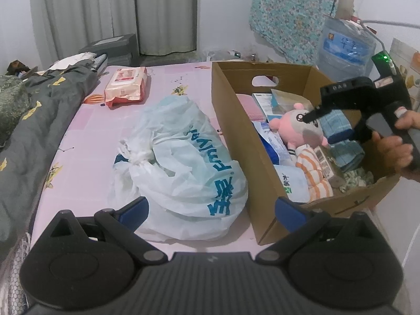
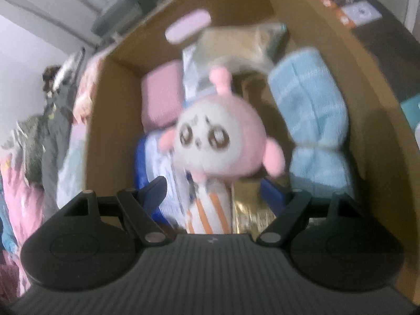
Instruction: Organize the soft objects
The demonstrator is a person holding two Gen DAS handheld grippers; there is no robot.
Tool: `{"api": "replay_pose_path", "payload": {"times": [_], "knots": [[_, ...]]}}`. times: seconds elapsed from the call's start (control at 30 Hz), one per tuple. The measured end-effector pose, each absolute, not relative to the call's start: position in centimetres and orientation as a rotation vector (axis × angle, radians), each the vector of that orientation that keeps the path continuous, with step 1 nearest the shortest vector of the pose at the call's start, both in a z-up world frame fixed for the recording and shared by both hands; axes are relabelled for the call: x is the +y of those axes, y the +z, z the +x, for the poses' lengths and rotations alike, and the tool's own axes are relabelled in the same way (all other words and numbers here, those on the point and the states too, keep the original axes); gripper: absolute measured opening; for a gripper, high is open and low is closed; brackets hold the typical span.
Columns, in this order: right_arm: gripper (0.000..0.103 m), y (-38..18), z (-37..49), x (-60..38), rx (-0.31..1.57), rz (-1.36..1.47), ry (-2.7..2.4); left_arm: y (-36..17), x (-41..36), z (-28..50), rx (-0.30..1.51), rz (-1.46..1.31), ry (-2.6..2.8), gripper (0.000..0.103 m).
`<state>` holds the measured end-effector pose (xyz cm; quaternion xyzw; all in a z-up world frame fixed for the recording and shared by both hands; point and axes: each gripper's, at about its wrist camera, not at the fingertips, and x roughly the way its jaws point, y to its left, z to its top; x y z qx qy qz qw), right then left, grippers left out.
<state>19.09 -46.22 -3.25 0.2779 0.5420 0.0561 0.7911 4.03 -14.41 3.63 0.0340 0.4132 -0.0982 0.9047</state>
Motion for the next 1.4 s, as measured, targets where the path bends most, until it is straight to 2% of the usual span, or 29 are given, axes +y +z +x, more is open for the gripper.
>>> {"api": "replay_pose_path", "payload": {"times": [0.1,0.2,0.53,0.77,0.93,1.03,1.17,1.4], "knots": [[0.079,-3.9,20.0,-46.3,1.155,0.625,0.129,3.8,-14.3,4.0,0.849,0.070,-0.197,0.103],[0.085,-4.8,20.6,-46.1,1.176,0.623,0.118,3.8,-14.3,4.0,0.847,0.074,-0.194,0.103],[0.084,-5.3,18.3,-45.9,1.231,0.620,0.130,3.5,-14.4,4.0,0.861,0.072,-0.205,0.103],[0.084,-1.1,15.2,-47.0,1.080,0.687,0.150,3.5,-14.0,4.1,0.858,0.060,-0.195,0.103],[0.085,3.9,10.3,-45.3,0.962,0.550,0.120,3.5,-13.7,4.3,0.866,0.054,-0.185,0.103],[0.091,6.0,7.0,-43.7,0.904,0.452,0.110,3.4,-13.6,4.3,0.867,0.056,-0.178,0.103],[0.099,7.3,2.7,-41.5,0.867,0.356,0.093,3.2,-13.4,4.2,0.875,0.050,-0.171,0.103],[0.102,6.9,-2.8,-39.1,0.825,0.279,0.025,3.2,-13.5,4.0,0.885,0.056,-0.166,0.103]]}}
